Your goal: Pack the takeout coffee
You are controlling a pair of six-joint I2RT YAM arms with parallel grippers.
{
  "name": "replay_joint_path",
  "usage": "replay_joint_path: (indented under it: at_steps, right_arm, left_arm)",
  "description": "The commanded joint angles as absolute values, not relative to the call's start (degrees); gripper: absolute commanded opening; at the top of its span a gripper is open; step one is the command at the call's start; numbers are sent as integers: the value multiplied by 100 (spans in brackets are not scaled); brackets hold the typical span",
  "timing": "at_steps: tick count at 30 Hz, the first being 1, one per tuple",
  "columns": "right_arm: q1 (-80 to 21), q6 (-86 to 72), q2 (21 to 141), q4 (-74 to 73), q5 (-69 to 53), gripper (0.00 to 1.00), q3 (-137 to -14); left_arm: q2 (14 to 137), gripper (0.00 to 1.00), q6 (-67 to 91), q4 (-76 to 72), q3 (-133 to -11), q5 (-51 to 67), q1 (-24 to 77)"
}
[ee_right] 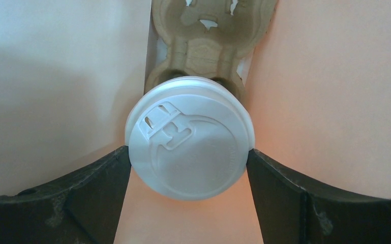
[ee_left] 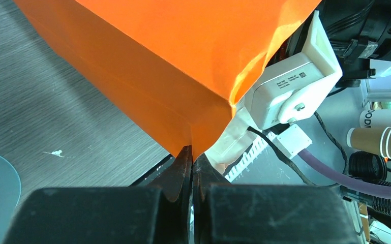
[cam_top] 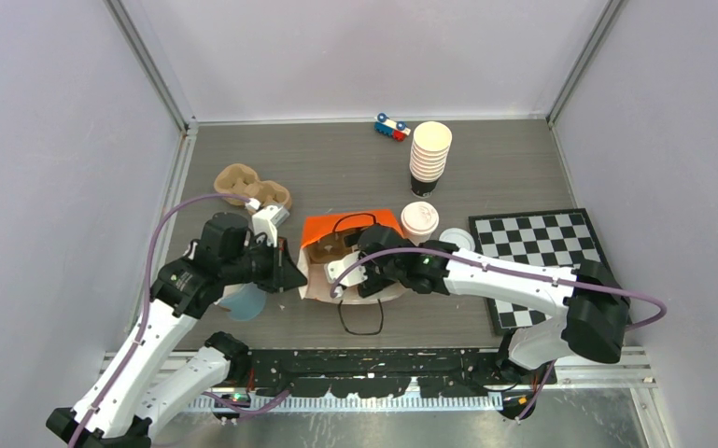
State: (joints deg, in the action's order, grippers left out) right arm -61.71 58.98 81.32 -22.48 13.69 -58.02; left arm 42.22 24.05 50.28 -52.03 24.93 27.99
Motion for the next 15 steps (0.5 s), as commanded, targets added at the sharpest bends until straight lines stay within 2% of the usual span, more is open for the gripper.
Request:
replay_joint_path:
  at_steps: [1, 15]
  right_arm:
    - [-6194, 5821, 7808, -2589, 1199, 87, -6014]
    - [-6346, 5619, 7687, -2888, 1222, 88, -6123]
  left_arm:
    - [4235, 0, 2451, 4777, -5328, 2634, 2769]
    - [4256, 0, 2511, 4728, -5256, 2575, 2768]
